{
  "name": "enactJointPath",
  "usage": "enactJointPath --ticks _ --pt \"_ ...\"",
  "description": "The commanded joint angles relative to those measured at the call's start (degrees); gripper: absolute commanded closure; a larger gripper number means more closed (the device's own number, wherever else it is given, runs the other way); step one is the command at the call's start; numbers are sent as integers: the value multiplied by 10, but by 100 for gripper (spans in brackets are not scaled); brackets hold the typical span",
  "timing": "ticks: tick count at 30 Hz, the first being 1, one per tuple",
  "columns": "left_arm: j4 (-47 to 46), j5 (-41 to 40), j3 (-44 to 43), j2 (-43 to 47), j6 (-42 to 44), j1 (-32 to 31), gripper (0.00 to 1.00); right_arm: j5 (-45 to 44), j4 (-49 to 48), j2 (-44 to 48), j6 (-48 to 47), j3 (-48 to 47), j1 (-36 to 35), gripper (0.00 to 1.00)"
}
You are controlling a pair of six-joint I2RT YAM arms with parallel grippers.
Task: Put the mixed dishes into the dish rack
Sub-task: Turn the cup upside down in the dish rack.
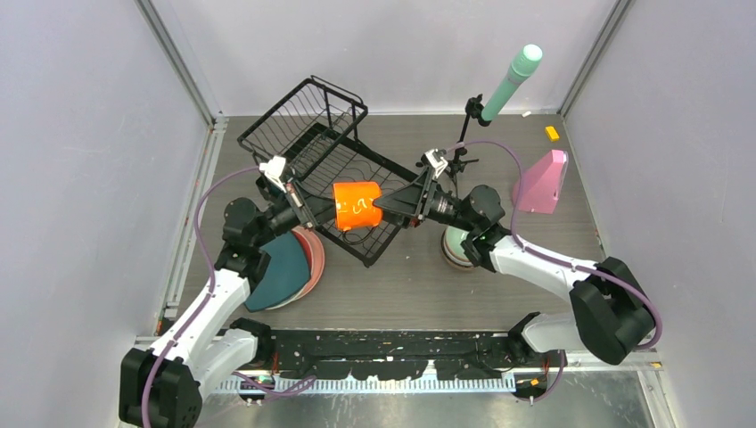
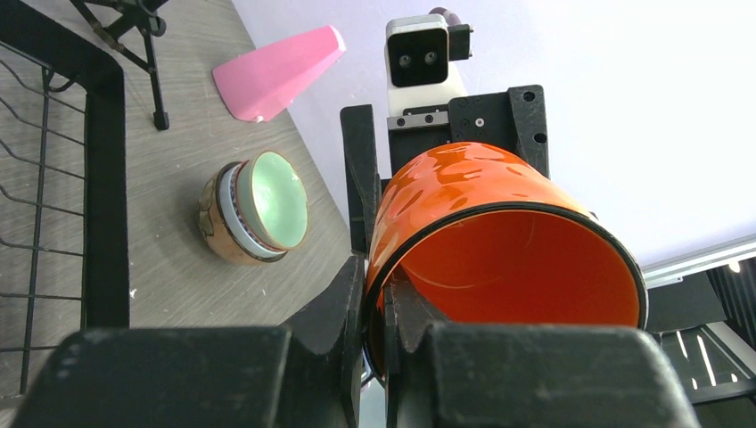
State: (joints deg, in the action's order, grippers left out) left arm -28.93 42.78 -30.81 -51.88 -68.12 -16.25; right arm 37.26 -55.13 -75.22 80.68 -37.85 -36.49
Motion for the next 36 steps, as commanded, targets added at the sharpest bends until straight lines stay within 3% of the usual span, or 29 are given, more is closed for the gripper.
enactJointPath --ticks 1,14,27,36 --pt "-71 9 -17 5 -16 -6 100 33 -29 -19 -7 -39 -22 7" --pt "-71 -4 -15 9 -16 -7 100 55 -50 -47 11 -65 -28 0" --pt "-8 -21 -9 46 19 -6 100 -33 -19 -21 -18 -36 -12 0" --pt "-43 -17 -9 23 7 -6 100 -30 -43 -31 1 -40 -11 1"
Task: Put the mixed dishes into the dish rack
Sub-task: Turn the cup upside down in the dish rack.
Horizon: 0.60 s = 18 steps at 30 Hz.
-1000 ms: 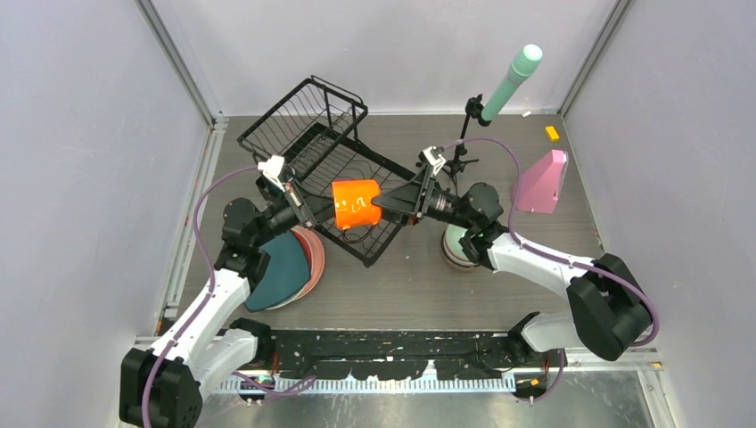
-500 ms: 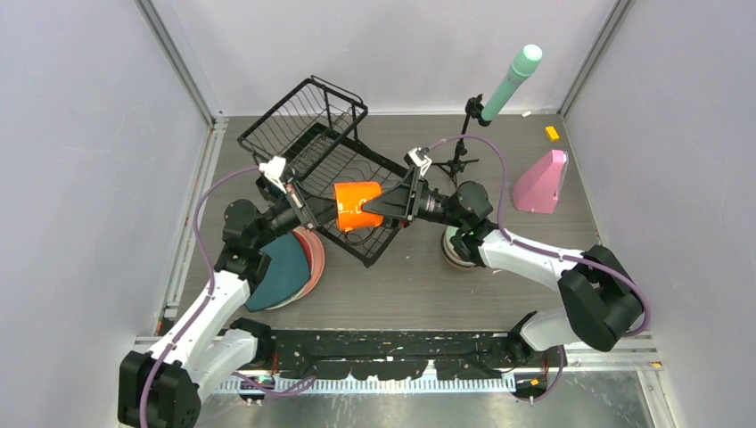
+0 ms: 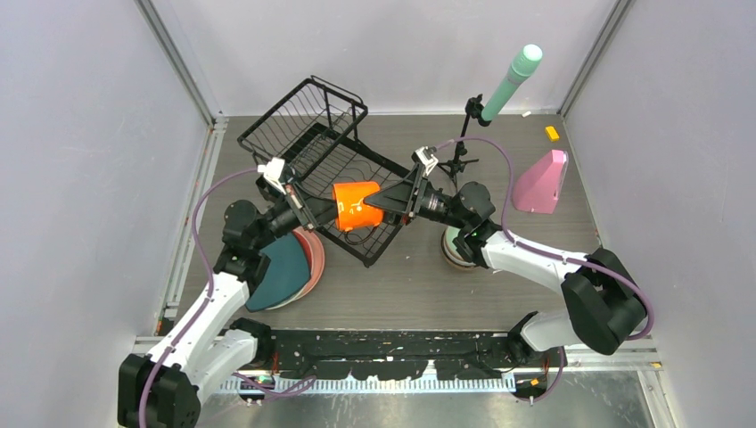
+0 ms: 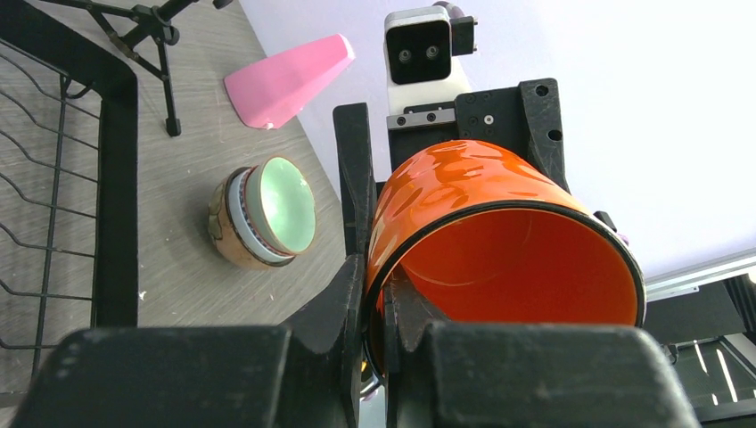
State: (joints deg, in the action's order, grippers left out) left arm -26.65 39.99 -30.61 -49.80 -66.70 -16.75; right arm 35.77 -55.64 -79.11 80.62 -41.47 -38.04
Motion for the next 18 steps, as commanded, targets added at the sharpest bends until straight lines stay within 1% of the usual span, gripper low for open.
enactJointPath --ticks 1,4,5,6,7,8,9,10,11,12,13,14,16,18 --pt "-65 10 -10 3 -6 -1 100 -14 -39 7 3 -2 5 3" --pt "-62 9 -4 7 -6 -1 100 -17 -41 7 3 4 4 10" --pt "-61 8 -2 9 -6 -1 100 -17 -41 7 3 6 4 16" --pt "-58 6 1 10 -6 -1 100 -17 -42 6 3 6 4 19" --pt "-57 6 2 11 -5 -1 100 -17 -43 6 3 6 4 25" --pt "-54 5 2 12 -3 -1 100 -17 -42 6 3 7 4 27" --pt "-43 5 2 15 1 -1 100 -18 -42 6 2 6 4 32" --pt "-30 3 2 17 6 -1 99 -19 -39 6 1 6 4 34" --pt "-15 -1 1 19 10 -1 92 -20 -37 6 0 6 4 38" --pt "4 -9 1 24 15 -1 86 -23 -32 7 -2 5 4 44" --pt "16 -20 3 30 17 -1 82 -26 -29 7 -2 5 4 48" --pt "18 -30 8 35 17 -1 79 -27 -27 7 -3 5 4 54" --pt "25 -51 18 45 18 -1 70 -33 -19 4 -3 3 4 61" --pt "41 -64 25 50 23 -1 62 -38 -9 -1 -4 -1 4 64"
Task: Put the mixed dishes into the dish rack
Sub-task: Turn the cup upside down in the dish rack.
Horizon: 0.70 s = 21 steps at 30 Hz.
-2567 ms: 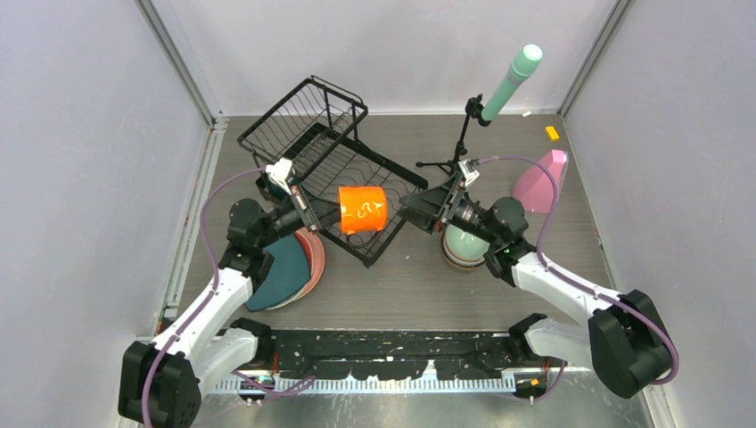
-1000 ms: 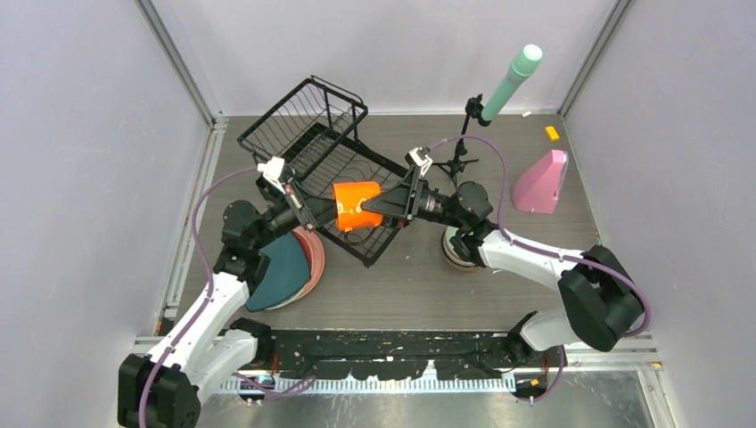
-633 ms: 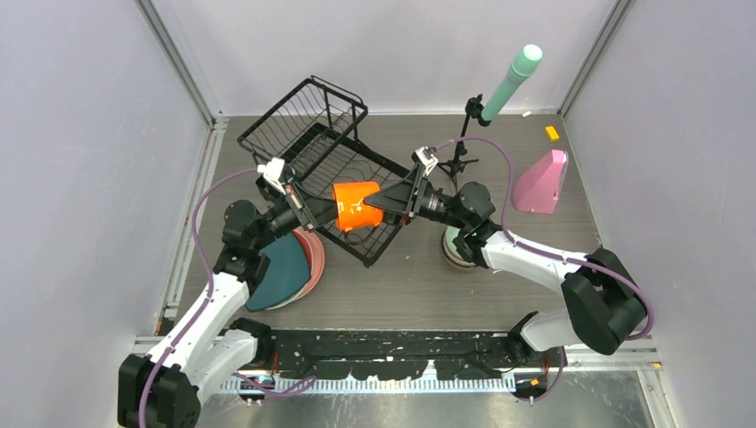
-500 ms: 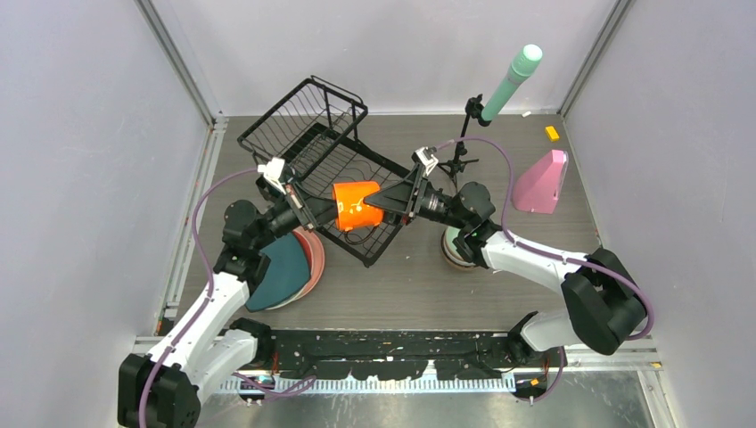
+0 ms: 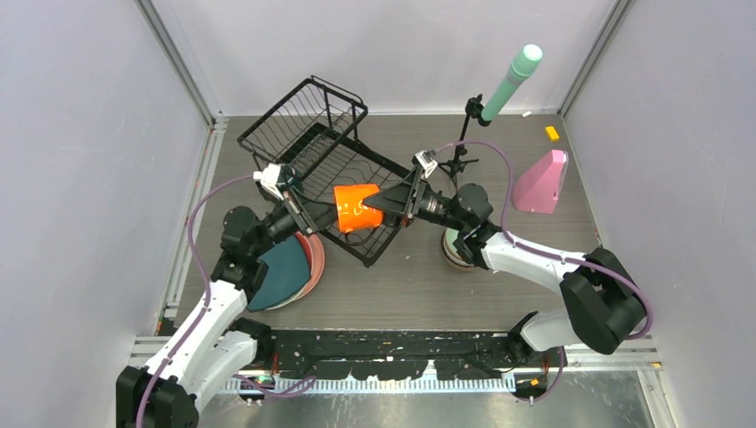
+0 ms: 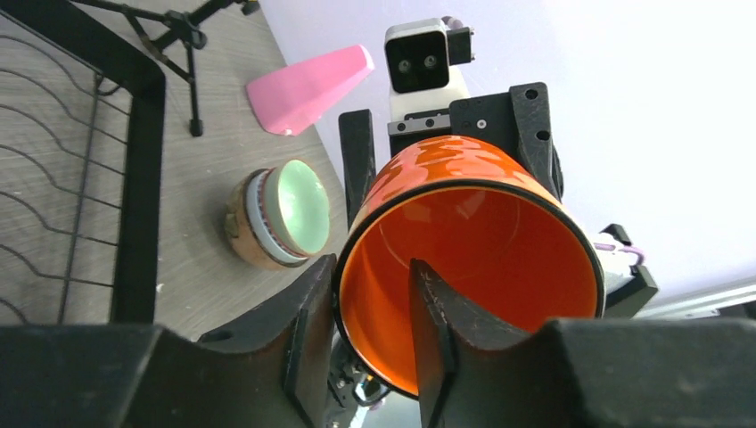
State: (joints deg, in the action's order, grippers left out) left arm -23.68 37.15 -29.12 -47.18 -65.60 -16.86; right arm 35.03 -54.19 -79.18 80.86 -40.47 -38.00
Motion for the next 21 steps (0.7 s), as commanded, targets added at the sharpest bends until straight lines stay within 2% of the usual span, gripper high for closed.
enactJointPath --ticks 1,7,15,21 --pt "18 -39 14 25 12 0 59 -35 -17 -4 -7 -11 4 64" --pt "76 -51 10 20 30 1 43 -47 -2 -21 -6 -14 4 71" --pt "187 -84 -15 17 87 1 34 -50 22 -42 -6 -17 5 78" --pt "265 -114 -30 19 116 1 28 -58 81 -49 -33 -30 9 78"
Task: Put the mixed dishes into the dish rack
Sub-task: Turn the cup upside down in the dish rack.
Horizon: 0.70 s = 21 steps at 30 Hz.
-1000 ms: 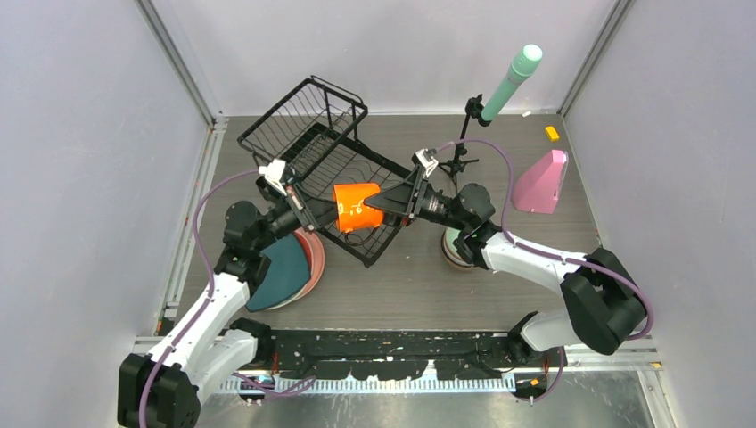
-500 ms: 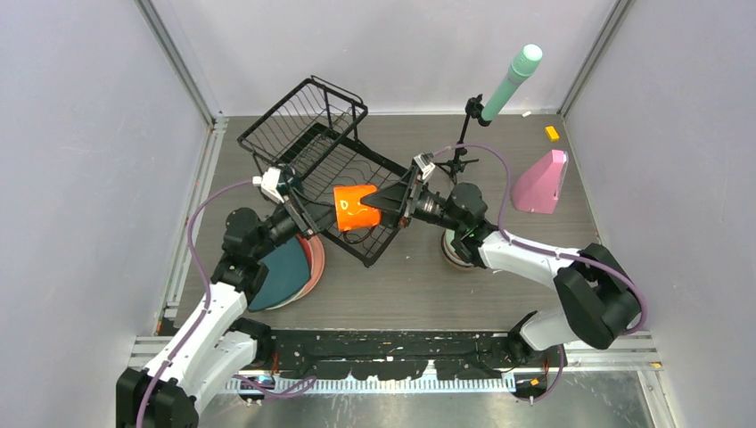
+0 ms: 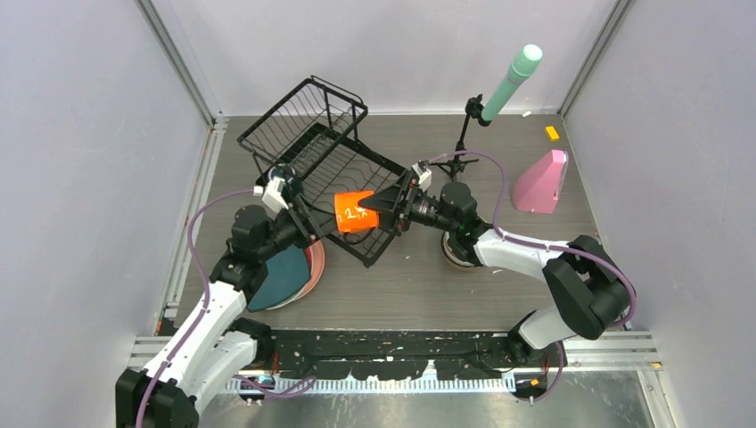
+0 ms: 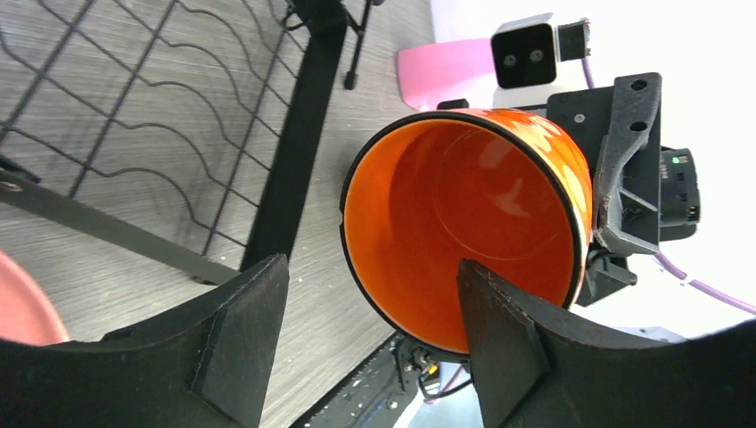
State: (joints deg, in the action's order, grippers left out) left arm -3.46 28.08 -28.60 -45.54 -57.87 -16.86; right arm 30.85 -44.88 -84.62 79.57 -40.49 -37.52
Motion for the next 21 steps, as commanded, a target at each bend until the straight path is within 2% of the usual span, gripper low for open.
enactJointPath --ticks 1,7,14,21 --pt "74 -27 -38 3 44 1 28 -17 19 5 -33 -35 5 79" --pt "141 -52 -56 3 72 1 25 -33 137 5 -97 -76 8 81" --pt "258 -111 -108 15 148 1 24 -60 222 2 -148 -115 9 81" --pt "299 -138 -122 37 166 1 24 -138 423 -2 -286 -194 6 81"
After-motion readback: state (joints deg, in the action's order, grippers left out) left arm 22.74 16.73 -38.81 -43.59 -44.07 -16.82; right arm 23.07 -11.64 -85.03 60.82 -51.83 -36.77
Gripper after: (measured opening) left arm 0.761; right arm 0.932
